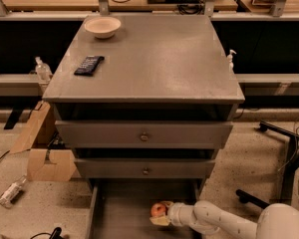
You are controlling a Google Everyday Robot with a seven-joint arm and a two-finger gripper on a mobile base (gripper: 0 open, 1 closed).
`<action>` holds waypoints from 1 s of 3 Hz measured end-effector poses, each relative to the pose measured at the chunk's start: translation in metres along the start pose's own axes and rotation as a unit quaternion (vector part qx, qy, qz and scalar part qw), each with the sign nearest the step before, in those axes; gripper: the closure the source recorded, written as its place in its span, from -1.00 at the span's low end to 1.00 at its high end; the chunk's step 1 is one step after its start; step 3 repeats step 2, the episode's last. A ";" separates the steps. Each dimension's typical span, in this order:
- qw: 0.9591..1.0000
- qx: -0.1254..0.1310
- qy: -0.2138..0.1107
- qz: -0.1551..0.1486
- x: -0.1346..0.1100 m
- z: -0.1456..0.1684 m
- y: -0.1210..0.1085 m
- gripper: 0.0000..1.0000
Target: Place apple into bottom drawer
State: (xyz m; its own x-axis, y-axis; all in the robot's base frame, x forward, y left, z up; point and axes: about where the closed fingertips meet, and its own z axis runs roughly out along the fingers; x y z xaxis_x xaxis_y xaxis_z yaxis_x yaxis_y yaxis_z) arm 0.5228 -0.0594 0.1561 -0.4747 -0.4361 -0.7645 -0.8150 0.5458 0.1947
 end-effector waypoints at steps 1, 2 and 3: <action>1.000 -0.002 0.000 0.000 0.000 0.001 0.002 -1.00; 1.000 -0.002 0.000 0.000 0.000 0.001 0.002 -1.00; 1.000 -0.002 0.000 0.000 0.000 0.001 0.002 -1.00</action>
Offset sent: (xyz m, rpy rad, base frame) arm -0.0007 0.0018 -0.0005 0.0017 0.0013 0.0020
